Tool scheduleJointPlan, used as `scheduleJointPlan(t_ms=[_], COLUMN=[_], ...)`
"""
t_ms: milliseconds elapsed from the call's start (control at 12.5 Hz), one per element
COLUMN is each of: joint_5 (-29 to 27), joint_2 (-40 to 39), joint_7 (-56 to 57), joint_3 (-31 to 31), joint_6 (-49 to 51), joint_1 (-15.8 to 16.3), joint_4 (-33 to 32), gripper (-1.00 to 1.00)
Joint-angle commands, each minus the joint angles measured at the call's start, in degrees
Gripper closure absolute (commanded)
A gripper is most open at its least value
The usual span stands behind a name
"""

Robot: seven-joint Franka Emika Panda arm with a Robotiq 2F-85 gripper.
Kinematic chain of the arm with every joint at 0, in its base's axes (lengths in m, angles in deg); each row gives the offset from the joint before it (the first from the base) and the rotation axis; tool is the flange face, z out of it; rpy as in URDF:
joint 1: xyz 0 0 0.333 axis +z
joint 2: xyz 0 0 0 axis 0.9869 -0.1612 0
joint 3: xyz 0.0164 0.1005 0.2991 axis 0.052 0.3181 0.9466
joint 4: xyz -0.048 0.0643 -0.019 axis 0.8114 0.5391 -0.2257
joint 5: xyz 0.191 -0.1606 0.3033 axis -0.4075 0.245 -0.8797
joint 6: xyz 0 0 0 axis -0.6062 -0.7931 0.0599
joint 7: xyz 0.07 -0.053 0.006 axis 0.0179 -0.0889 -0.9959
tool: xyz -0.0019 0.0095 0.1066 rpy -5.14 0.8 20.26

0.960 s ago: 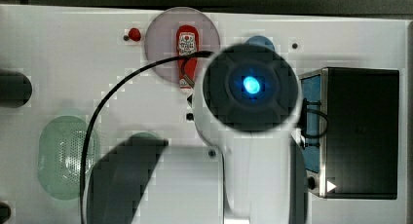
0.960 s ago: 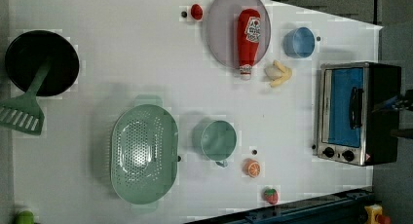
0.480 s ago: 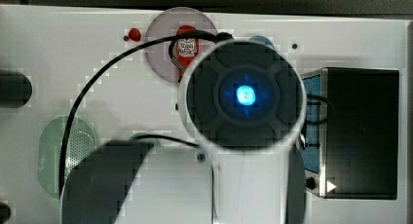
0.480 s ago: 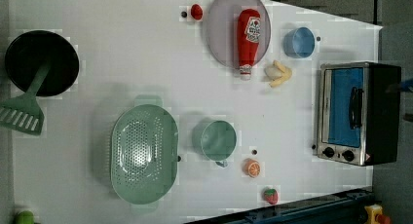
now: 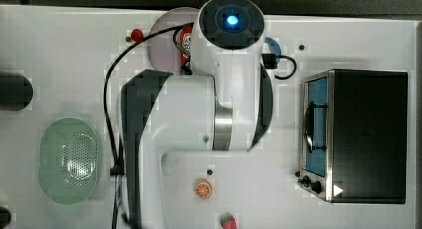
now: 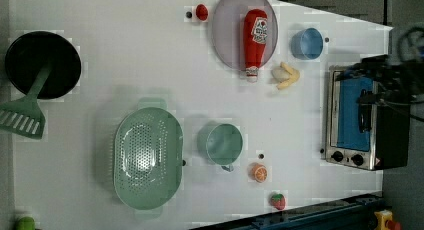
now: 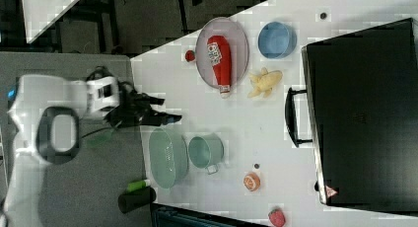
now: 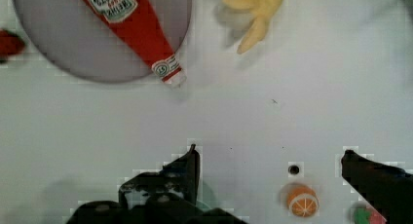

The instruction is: Pick ketchup from plate and place it on table.

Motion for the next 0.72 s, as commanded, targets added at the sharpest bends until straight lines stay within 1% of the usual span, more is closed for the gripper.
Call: scheduleJointPlan(t_ms=[80, 400, 720], joint_5=[0.22, 0.31, 1.42], joint_2=[-1.72, -9.21, -16.51], joint_7=[10.3, 20.71, 24.57], joint_3=[1.4, 1.6, 1.6], joint_6=[-4.19, -11.94, -20.23], joint_1=[0.9, 1.75, 2.18], joint_4=[0.01, 0.2, 1.82], gripper=[-1.0, -1.0, -1.0])
